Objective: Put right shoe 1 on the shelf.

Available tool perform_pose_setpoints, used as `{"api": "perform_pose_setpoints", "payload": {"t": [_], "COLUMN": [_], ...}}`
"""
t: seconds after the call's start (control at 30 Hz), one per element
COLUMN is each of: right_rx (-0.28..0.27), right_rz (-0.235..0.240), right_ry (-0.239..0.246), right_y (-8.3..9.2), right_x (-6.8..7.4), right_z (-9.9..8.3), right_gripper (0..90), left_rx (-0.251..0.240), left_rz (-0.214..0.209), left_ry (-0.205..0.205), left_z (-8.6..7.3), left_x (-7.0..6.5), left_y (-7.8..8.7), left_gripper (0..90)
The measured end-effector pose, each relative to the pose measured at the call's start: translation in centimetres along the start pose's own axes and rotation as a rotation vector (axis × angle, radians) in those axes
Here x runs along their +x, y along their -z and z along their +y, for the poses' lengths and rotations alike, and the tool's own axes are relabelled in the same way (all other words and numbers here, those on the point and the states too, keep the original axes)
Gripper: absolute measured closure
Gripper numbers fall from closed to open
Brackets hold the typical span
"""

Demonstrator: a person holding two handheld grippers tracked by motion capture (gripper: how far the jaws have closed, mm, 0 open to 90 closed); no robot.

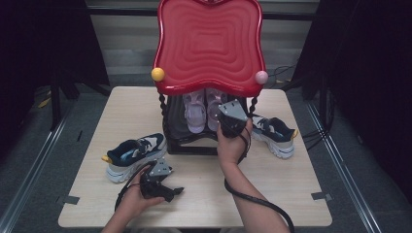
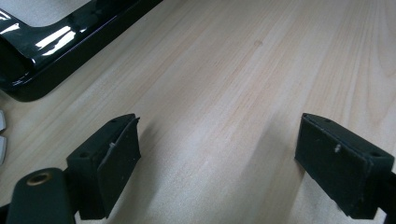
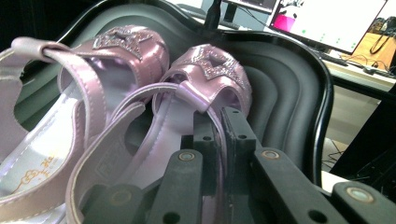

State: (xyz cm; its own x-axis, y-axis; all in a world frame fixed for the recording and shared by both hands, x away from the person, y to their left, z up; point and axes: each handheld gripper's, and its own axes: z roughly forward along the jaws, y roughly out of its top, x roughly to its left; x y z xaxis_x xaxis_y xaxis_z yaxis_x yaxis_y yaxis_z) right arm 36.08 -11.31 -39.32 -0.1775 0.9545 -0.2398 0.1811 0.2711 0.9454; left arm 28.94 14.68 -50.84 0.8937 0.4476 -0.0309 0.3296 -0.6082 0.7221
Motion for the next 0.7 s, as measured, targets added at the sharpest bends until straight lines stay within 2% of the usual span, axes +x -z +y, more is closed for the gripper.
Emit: {"api": "perform_pose_setpoints", "payload": {"t": [0.37,0.5,0.6,0.7], "right_rx": [0.02,0.017,0.017,0.019], "right_rz": [0.024,0.038,0.043,0.052], "right_ry": [0.015,-0.012,-0.002,-0.014], "right_y": [-0.01,-0.01,-0.01,-0.07], "right_x": [0.15,0.14,0.17,-0.01], "right_z": [-0.33,-0.31,-0.33,-0.34], "right_gripper": [84.6,84.4,84.1,83.1], "left_rx": [0.0,0.001,0.0,0.0], "left_rz": [0.0,0.0,0.0,0.0], "left_ry": [0.0,-0.001,0.0,-0.001], "left_z": [0.0,0.0,0.0,0.0], "left_x": [0.0,0.0,0.0,0.0], "left_y": [0.0,0.0,0.0,0.0], "left_gripper": [13.1,13.1,13.1,13.1]}}
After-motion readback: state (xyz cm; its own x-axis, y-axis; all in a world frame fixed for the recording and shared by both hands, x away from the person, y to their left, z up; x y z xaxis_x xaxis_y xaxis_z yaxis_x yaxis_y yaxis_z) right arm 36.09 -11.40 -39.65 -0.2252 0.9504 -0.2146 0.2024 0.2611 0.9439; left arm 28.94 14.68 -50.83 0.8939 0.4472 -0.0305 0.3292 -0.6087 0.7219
